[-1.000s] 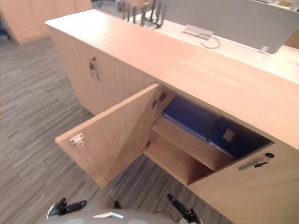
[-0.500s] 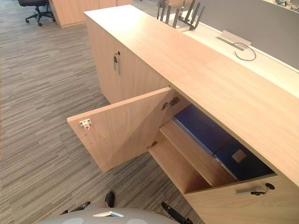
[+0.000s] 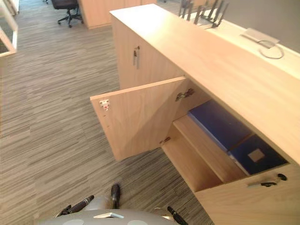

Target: Walk over to the cabinet, pick up the folder, carry it to the office cabinet, place the folder inside the office cabinet, then close the office cabinet door

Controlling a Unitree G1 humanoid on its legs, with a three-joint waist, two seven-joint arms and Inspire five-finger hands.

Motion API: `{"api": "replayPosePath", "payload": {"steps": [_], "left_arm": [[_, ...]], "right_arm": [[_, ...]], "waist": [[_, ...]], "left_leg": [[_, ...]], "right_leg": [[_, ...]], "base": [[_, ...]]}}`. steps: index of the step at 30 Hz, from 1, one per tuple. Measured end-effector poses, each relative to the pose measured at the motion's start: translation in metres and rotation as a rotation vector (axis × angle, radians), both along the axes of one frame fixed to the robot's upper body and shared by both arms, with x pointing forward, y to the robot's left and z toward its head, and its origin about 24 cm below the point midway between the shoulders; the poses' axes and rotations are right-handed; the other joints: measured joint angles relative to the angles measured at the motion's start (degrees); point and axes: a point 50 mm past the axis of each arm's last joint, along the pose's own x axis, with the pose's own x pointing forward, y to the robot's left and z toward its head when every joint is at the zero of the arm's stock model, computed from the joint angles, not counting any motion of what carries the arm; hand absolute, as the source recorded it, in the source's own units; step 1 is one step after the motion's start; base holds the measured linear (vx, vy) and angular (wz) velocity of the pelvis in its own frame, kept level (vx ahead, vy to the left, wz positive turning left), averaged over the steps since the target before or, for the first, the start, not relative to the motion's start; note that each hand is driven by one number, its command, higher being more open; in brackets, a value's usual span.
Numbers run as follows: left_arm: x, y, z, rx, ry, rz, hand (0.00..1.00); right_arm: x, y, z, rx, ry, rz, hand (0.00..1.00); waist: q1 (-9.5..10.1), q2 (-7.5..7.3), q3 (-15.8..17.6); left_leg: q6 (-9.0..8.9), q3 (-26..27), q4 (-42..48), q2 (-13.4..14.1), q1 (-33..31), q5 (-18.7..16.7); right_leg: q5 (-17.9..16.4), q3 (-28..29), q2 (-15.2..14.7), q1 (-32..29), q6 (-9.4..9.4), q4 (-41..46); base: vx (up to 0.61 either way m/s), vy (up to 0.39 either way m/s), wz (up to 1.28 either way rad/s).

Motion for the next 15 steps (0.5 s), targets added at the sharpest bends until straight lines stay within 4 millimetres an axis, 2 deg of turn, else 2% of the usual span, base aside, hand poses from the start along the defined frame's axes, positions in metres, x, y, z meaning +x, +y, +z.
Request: {"api": "replayPosePath", "payload": {"steps": [1, 2, 3, 5, 6, 7, 8, 9, 10, 11, 12, 15], "left_arm": [[0.004, 0.004, 0.002, 0.019, -0.009, -0.002, 1.0], [0.008, 0.007, 0.004, 0.032, -0.021, -0.012, 1.0], [0.018, 0.014, 0.008, 0.055, -0.058, -0.017, 1.0], [0.036, 0.046, 0.023, 0.153, -0.12, -0.013, 1.0], [0.056, 0.066, 0.037, 0.214, -0.167, -0.041, 1.0], [0.068, 0.075, 0.045, 0.247, -0.196, -0.06, 1.0], [0.093, 0.089, 0.063, 0.309, -0.271, -0.083, 1.0], [0.104, 0.095, 0.072, 0.337, -0.309, -0.092, 1.0], [0.129, 0.108, 0.097, 0.425, -0.392, -0.141, 1.0], [0.137, 0.113, 0.107, 0.464, -0.421, -0.161, 1.0], [0.149, 0.121, 0.127, 0.534, -0.47, -0.205, 1.0], [0.176, 0.127, 0.16, 0.658, -0.538, -0.314, 1.0]], "right_arm": [[0.002, -0.002, 0.001, -0.007, -0.006, 0.003, 1.0], [0.002, -0.003, 0.001, -0.01, -0.007, 0.005, 1.0], [0.003, -0.008, 0.002, -0.02, -0.014, -0.008, 1.0], [0.003, 0.003, -0.001, 0.023, -0.017, -0.025, 1.0], [0.0, 0.006, -0.001, 0.039, -0.011, -0.06, 1.0], [-0.002, 0.006, -0.002, 0.043, -0.009, -0.08, 1.0], [-0.005, 0.003, -0.001, 0.041, -0.007, -0.124, 1.0], [-0.007, 0.002, -0.001, 0.037, -0.006, -0.143, 1.0], [-0.013, 0.0, -0.001, 0.035, -0.003, -0.178, 1.0], [-0.014, -0.001, -0.001, 0.033, -0.008, -0.193, 1.0], [-0.017, -0.002, 0.0, 0.03, -0.01, -0.212, 1.0], [-0.023, -0.002, 0.0, 0.037, -0.011, -0.221, 1.0]], "waist": [[-0.13, 0.39, 0.0], [-0.09, 0.84, 0.1], [-0.01, 2.4, 0.0], [0.31, 0.28, -0.7], [0.09, -0.7, -1.3], [0.09, -0.8, -1.4], [0.1, -0.27, -1.8], [0.11, 0.19, -2.2], [-0.01, 1.6, -2.9], [0.03, 2.09, -3.1], [0.01, 2.74, -3.6], [-0.02, 3.0, -5.1]], "left_leg": [[-1.19, 0.4, 4.5, 1.4, 0.6, -5.4], [-1.8, 0.5, 4.8, 2.0, 1.3, -7.5], [-0.7, 0.4, 2.5, 2.6, 2.6, -11.5], [0.67, 1.3, -4.0, -0.8, 4.2, -8.4], [1.43, 1.3, -9.7, -2.9, 5.6, -5.4], [1.64, 1.2, -12.9, -3.9, 6.5, -3.7], [1.92, 1.0, -19.1, -5.3, 8.5, -0.6], [2.12, 0.8, -21.5, -5.7, 9.1, 0.7], [2.78, 0.7, -24.6, -6.1, 10.1, 2.5], [2.87, 0.9, -25.4, -6.1, 10.6, 2.8], [3.25, 1.3, -26.6, -6.2, 11.8, 3.1], [3.26, 2.2, -28.5, -6.1, 14.8, 3.1]], "right_leg": [[0.3, 0.1, -0.1, -0.4, 0.44, -0.1], [0.4, 0.1, -0.1, -0.5, 0.75, -0.1], [0.4, 0.4, 0.3, -1.3, 1.57, 0.4], [0.2, 4.2, -0.8, -3.5, 1.9, 0.7], [0.9, 5.2, -1.1, -4.9, 1.96, 0.5], [1.8, 5.4, -1.1, -5.5, 2.0, 0.2], [2.5, 5.1, -1.0, -6.4, 1.78, -0.4], [3.2, 5.3, -1.2, -6.5, 2.07, -0.7], [4.7, 5.8, -1.1, -6.5, 1.95, -2.1], [5.0, 6.1, -1.0, -6.4, 1.82, -2.3], [5.1, 6.9, -1.0, -6.0, 1.73, -2.4], [5.2, 7.5, -0.8, -4.2, 1.63, -2.5]], "base": [[-0.01, 0.132, 0.11], [0.03, 0.27, 0.14], [0.05, 0.269, -0.04], [0.05, 0.166, 0.02], [0.03, 0.027, 0.24], [0.02, 0.003, 0.3], [0.02, 0.001, 0.18], [0.09, 0.067, 0.14], [0.11, 0.083, 0.01], [0.14, 0.097, -0.1], [0.09, 0.038, -0.16], [0.1, 0.017, -0.19]]}}
